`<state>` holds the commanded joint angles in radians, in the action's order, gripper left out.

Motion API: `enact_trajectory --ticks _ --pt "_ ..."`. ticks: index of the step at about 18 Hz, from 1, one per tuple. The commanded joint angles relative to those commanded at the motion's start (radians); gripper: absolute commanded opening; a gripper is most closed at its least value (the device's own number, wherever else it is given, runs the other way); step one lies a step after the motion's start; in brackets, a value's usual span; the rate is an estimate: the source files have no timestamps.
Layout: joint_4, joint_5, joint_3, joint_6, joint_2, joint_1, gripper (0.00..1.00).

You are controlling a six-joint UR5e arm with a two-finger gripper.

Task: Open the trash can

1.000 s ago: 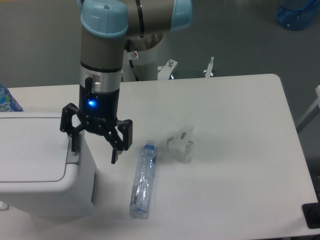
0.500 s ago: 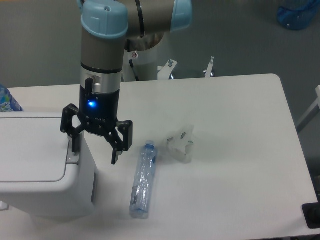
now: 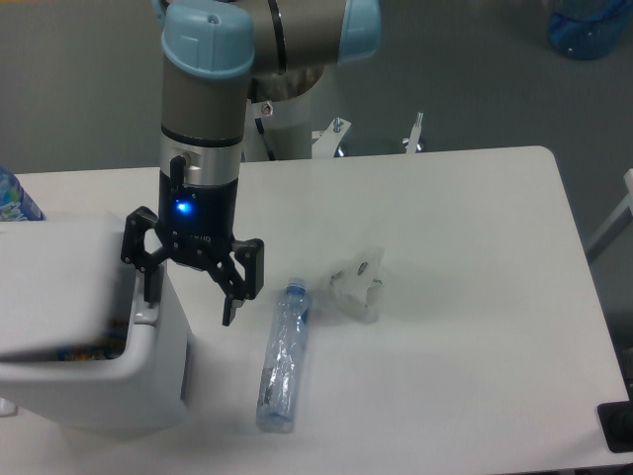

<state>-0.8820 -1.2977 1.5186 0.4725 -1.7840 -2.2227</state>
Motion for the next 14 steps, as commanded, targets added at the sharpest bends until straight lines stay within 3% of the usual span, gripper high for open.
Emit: enact_trajectory --ticks 4,7,11,14 --pt "-0.003 0.0 -0.02 0.0 -0.002 0.0 1.0" --pt "-0.009 -0.003 -0.072 -0.008 -0.005 0.0 1.0" --pt "-0.083 -0.142 -0.106 0.04 -0.008 -0.011 1.0" --pt "-0.127 -0.178 -0.11 0.109 -0.006 -0.049 1.0"
